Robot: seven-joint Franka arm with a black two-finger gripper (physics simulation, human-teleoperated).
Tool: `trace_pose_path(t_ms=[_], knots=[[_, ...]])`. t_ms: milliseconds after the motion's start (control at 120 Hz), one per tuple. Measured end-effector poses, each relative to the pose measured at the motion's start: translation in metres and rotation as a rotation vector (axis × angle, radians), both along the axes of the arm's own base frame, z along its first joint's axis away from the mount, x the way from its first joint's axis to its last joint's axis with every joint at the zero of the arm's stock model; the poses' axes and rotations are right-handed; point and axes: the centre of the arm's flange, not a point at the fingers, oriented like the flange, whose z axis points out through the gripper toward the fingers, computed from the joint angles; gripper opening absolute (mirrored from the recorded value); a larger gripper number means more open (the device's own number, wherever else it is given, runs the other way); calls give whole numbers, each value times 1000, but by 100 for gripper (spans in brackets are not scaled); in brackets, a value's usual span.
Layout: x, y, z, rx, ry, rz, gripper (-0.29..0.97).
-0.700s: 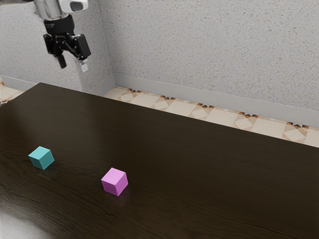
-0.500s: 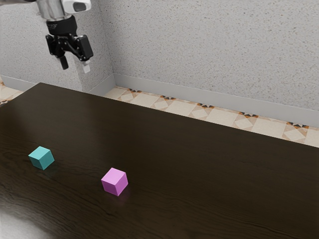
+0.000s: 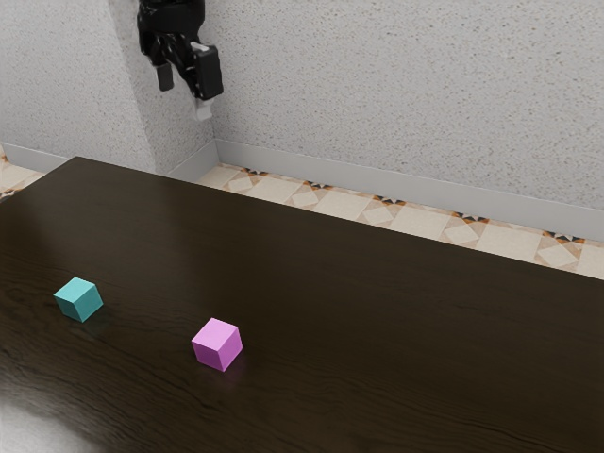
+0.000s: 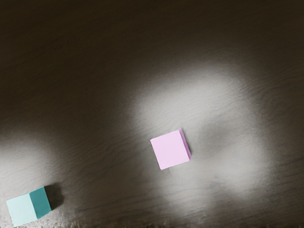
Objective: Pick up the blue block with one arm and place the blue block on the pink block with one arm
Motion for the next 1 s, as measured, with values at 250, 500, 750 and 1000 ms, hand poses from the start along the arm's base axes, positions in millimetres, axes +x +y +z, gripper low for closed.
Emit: trace_pose_path(t_ms=[250, 500, 750, 1000], knots=[[22, 156, -174, -15, 137, 265, 68], [61, 187, -257, -88, 108, 303, 68], [79, 228, -293, -150, 76, 284, 68], [85, 306, -337, -163, 99, 272, 68]])
